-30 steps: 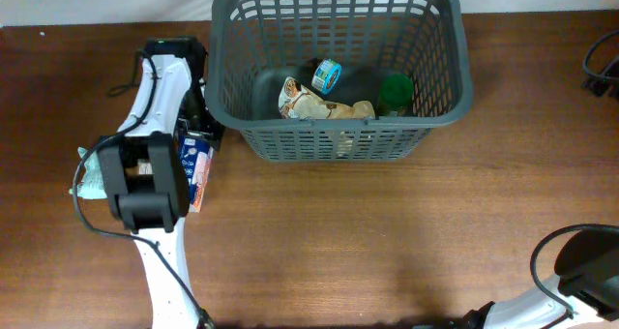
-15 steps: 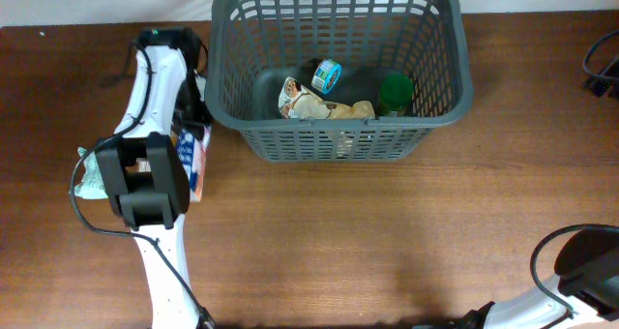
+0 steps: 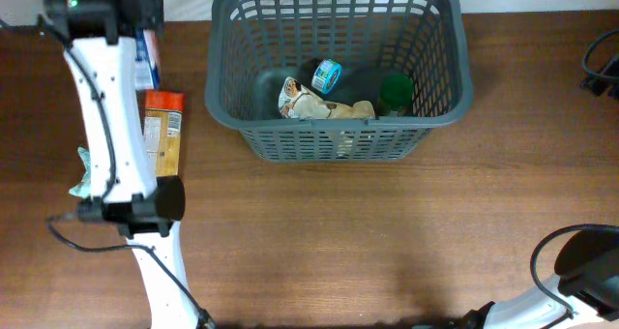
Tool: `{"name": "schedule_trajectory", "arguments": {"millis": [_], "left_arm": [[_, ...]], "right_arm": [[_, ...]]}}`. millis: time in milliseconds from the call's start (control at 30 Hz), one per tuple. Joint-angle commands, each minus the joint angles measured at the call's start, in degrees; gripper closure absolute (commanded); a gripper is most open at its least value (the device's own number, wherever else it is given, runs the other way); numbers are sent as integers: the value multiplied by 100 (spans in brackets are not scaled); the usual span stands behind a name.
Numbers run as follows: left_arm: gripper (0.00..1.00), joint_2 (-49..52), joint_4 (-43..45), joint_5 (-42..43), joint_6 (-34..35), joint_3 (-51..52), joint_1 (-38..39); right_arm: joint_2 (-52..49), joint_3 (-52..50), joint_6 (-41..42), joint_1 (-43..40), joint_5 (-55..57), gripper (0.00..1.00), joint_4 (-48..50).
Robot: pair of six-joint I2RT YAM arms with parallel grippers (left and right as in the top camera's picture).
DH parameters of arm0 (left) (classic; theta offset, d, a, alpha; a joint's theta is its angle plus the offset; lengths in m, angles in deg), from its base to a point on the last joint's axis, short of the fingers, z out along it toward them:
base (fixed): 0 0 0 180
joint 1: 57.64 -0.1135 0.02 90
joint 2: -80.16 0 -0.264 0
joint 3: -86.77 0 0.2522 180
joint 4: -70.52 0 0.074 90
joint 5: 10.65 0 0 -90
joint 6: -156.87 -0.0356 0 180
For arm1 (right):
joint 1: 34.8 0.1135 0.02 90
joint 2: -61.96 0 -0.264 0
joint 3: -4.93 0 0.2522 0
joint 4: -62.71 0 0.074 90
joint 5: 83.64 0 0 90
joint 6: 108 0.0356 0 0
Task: Pack container
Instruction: 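Grasp the blue box with the left gripper and drop it into the basket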
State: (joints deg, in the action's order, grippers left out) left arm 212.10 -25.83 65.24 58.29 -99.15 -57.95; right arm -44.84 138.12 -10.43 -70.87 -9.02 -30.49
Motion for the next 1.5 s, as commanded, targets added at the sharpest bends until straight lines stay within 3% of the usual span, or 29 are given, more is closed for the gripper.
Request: {"name": "schedule_trajectory", "arguments": {"millis": [0,267,533,800,867,933,967,1000,1033,1200,1467], "left_arm": [[93,-608,275,339,-931,-785,492],[95,-741,509,424,-3388,-549,2114],[98,-330,518,422,-4280,855,2820],[94,356,896,-11,-4402,2142,3060],[85,487,1056,-229,-4400,2293,3073],[67,581,1117,-393,-4376,2358,3071],[53,597,1108,-461,-4317,2363,3071],[15,597,1117,-487,-4144,2363,3071],[2,588,1128,-490,-3939,2361,3071],[1,7,1097,-844,-3115,2361,3091],[1,-1770,802,-841,-2728,2363,2673]], "right_arm": [[37,-20,48,7,-74,4,-37],[37,-20,48,7,-74,3,-57],[37,-20,46,7,-74,3,-72],[37,-20,46,7,-74,3,-101],[37,-20,46,7,-74,4,-125],[37,-20,46,7,-76,4,-127],[37,-20,46,7,-76,4,-127],[37,-20,46,7,-76,4,-127],[37,-20,46,7,-74,4,-127],[37,-20,46,7,-74,4,-127],[37,-20,46,7,-74,4,-127]]}}
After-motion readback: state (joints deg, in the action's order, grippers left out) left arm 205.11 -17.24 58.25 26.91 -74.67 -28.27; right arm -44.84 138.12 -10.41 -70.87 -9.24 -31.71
